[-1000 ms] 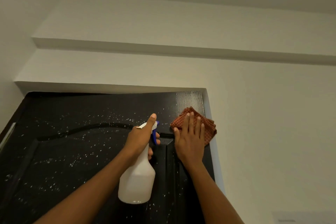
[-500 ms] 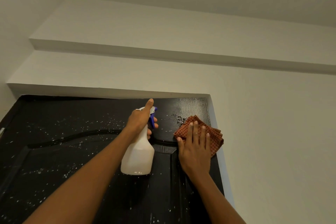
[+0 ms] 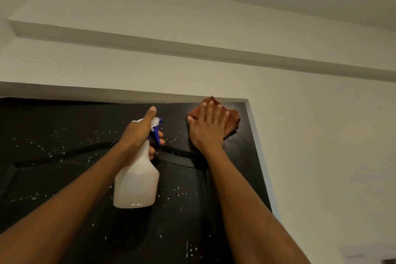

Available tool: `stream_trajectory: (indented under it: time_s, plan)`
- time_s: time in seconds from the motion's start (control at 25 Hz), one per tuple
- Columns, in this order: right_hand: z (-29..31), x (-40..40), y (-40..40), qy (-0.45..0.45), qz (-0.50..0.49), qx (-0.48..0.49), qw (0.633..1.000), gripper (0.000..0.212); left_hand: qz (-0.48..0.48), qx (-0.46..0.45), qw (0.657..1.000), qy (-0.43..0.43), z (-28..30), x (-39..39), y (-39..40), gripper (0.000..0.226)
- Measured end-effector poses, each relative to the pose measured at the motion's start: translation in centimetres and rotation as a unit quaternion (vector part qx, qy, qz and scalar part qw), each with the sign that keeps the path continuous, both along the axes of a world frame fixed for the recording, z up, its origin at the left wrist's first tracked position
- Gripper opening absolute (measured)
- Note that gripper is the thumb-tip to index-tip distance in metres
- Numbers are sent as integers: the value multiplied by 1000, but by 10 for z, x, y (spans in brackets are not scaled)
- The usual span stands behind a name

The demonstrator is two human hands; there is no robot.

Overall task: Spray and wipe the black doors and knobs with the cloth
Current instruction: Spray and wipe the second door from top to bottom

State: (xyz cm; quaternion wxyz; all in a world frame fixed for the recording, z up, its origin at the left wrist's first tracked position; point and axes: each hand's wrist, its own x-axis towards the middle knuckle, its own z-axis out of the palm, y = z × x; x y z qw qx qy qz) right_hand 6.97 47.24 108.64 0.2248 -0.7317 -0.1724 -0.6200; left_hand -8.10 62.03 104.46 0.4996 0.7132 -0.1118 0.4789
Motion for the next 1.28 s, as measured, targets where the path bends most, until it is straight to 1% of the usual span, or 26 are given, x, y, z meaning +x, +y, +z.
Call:
stream_trajectory:
  time_s: [0.08, 0.16, 0.2, 0.24, 0.28, 0.32, 0.36, 0.44, 0.52, 0.56, 0.6, 0.64, 0.72, 0.76, 0.8, 0.84, 0.88, 0.92, 0.96, 1.0, 1.08, 1.12, 1.16, 1.2, 1.24, 1.28]
  plan:
    - [7, -8, 13, -18, 19, -109, 994, 71, -5, -3, 1000, 12, -8, -2, 9, 76]
    - [-5, -12, 19, -66, 8, -244, 968, 62, -7, -10, 1000, -3, -12, -4, 15, 76]
    - [-11, -8, 16, -83, 3, -279, 957, 60, -9, -14, 1000, -15, -13, -4, 17, 76]
    - [-14, -1, 7, -95, -1, -276, 956, 59, -11, -16, 1000, -24, -12, -5, 18, 78]
    - [-13, 6, -5, -102, -2, -235, 967, 61, -14, -18, 999, -30, -12, -6, 17, 79]
    - [-9, 15, -19, -98, -6, -165, 981, 63, -18, -16, 999, -30, -11, -7, 15, 79]
    - [-2, 21, -35, -81, -8, -88, 993, 66, -23, -10, 999, -30, -11, -8, 13, 76]
    - [10, 29, -61, -16, 0, 32, 999, 69, -23, 7, 999, -31, -12, -8, 10, 66]
    - [18, 31, -59, 17, 2, 102, 995, 70, -22, 18, 999, -30, -15, -11, 13, 57]
    - [21, 29, -47, 18, 8, 115, 993, 70, -26, 19, 999, -29, -16, -12, 16, 54]
    - [25, 24, -29, 16, 24, 107, 994, 69, -28, 17, 999, -28, -18, -13, 19, 52]
    - [25, 18, -10, 6, 37, 72, 997, 69, -31, 12, 999, -26, -21, -12, 21, 53]
    - [16, 10, 28, -48, 17, -68, 996, 67, -33, 1, 999, -25, -27, -7, 23, 57]
    - [5, 10, 38, -72, -2, -153, 986, 66, -34, -4, 999, -24, -30, -5, 23, 60]
    - [-4, 14, 37, -94, -13, -217, 972, 66, -32, -7, 999, -23, -32, -2, 24, 65]
    - [-12, 22, 26, -111, -19, -241, 964, 66, -30, -7, 999, -23, -33, -2, 24, 69]
    - [-17, 32, 10, -118, -22, -221, 968, 67, -27, -3, 999, -22, -33, -1, 24, 73]
    - [-23, 42, -8, -105, -22, -161, 981, 68, -25, -2, 1000, -17, -34, -2, 26, 75]
    - [-26, 52, -23, -73, -10, -73, 995, 69, -24, 0, 1000, -13, -34, -5, 30, 75]
    - [-30, 59, -40, -34, 5, 16, 999, 69, -26, -1, 1000, -9, -35, -6, 32, 74]
    - [-43, 64, -40, 36, 28, 164, 985, 70, -26, -7, 1000, -10, -37, -9, 42, 72]
    - [-51, 60, -24, 57, 30, 205, 977, 70, -23, -7, 1000, -8, -39, -10, 47, 72]
    - [-59, 54, -1, 64, 32, 221, 973, 70, -23, -7, 1000, -5, -40, -10, 52, 71]
    - [-63, 49, 23, 62, 42, 205, 976, 70, -21, -9, 1000, -4, -41, -10, 57, 71]
    - [-63, 43, 49, 52, 60, 162, 984, 70, -17, -13, 1000, -5, -41, -10, 63, 71]
    - [-62, 38, 70, 32, 69, 95, 993, 70, -10, -15, 1000, -6, -40, -10, 69, 71]
